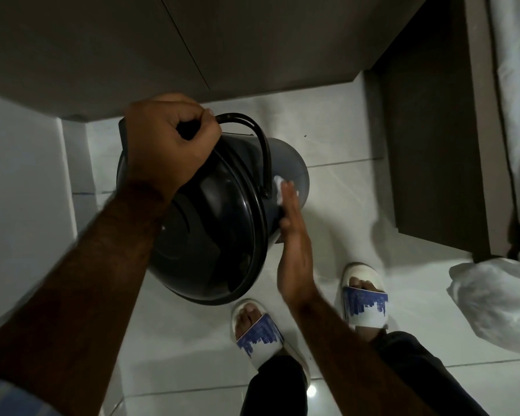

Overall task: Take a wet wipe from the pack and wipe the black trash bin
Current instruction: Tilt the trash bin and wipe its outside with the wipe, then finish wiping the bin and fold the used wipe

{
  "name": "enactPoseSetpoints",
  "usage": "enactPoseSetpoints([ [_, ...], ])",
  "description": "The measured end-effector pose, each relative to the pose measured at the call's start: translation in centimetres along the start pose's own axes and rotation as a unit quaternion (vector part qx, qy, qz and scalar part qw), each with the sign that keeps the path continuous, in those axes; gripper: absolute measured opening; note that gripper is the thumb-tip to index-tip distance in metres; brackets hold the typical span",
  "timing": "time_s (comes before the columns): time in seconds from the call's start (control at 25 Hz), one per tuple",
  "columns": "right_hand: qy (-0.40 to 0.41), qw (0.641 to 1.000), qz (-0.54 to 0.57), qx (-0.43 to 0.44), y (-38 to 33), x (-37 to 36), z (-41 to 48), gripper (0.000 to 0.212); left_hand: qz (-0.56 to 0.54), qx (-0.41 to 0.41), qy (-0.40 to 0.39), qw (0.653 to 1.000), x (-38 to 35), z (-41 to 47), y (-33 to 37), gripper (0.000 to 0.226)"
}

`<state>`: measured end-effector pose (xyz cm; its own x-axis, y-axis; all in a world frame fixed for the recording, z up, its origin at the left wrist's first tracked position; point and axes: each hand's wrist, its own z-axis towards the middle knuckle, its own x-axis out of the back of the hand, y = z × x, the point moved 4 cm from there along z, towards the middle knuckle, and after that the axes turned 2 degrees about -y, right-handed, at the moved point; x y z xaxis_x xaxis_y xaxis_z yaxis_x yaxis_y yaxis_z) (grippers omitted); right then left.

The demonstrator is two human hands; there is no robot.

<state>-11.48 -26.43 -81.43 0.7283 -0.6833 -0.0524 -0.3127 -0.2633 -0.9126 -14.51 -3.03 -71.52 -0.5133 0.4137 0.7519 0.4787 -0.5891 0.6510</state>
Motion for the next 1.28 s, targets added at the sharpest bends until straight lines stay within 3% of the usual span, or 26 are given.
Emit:
enactPoseSetpoints([
  [0.16,0.064,0.989,-0.009,-0.131,0.9,3.8,8.5,0.044,0.007,-0.02,-0.028,0.999,-1.2,0.2,1.6,0.026],
  [0.4,0.157,0.958,-0.16,-0.178,1.7,8.2,11.1,0.031,0.038,-0.046,-0.085,0.995,-4.6,1.6,6.4,0.028],
  [0.48,0.199,0.951,-0.109,-0.212,1.9,10.1,10.6,0.022,0.052,-0.063,-0.109,0.991,-6.3,2.1,7.9,0.029],
  [0.64,0.289,0.907,0.138,-0.275,1.3,14.0,8.0,0.009,0.084,-0.09,-0.184,0.975,-10.2,4.1,10.3,0.031],
  [0.76,0.313,0.875,0.221,-0.296,-0.3,16.4,6.5,0.037,0.123,-0.095,-0.229,0.961,-13.0,5.9,11.6,0.033],
  [0.88,0.277,0.878,0.252,-0.299,-1.5,17.6,6.1,0.045,0.156,-0.083,-0.273,0.946,-15.2,7.0,12.4,0.033],
  [1.0,0.248,0.901,0.231,-0.271,-2.5,18.1,6.2,0.034,0.179,-0.078,-0.296,0.935,-16.7,7.5,12.9,0.033],
  [1.12,0.258,0.919,0.181,-0.236,-3.1,18.5,6.3,0.049,0.198,-0.075,-0.306,0.928,-17.5,7.6,13.0,0.032],
  [1.28,0.286,0.937,0.124,-0.158,-7.1,19.2,5.8,0.04,0.072,-0.072,-0.244,0.964,-15.1,6.0,14.1,0.027],
])
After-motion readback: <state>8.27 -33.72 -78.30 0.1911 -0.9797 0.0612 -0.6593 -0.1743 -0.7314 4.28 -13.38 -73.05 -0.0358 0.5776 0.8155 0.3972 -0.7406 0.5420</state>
